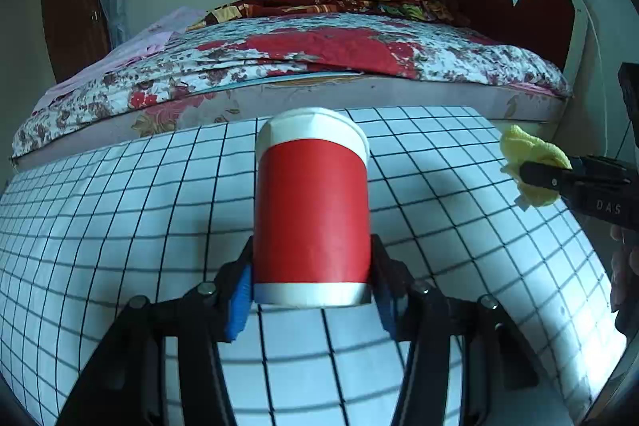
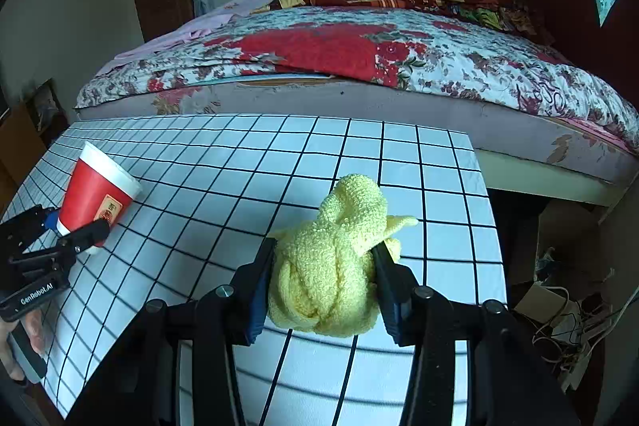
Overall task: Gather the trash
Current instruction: 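Carry the red cup and yellow cloth with both tools over the black bin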
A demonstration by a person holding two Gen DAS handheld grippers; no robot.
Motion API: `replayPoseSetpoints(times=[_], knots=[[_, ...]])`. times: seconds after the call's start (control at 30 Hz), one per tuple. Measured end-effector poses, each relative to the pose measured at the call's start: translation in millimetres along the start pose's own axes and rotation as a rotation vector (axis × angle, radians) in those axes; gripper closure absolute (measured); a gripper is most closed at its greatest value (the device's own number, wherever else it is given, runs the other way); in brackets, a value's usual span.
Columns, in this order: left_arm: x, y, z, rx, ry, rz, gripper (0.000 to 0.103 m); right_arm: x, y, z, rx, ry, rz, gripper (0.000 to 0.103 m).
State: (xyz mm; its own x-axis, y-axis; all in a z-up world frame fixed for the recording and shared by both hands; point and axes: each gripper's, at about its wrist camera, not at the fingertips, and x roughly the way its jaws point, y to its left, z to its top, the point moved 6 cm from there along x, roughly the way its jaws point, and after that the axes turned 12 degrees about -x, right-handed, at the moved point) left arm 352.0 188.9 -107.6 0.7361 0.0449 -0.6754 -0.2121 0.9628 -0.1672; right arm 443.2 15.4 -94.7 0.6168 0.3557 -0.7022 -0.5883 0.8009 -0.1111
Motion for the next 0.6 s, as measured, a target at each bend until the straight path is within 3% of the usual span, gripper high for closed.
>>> replayPoseSetpoints(times=[0.6], knots=[[-114.6, -46.5, -42.4, 0.047, -0.074, -0.014, 0.051, -139.4, 23.2, -44.3, 0.022, -0.118, -0.003, 0.055]])
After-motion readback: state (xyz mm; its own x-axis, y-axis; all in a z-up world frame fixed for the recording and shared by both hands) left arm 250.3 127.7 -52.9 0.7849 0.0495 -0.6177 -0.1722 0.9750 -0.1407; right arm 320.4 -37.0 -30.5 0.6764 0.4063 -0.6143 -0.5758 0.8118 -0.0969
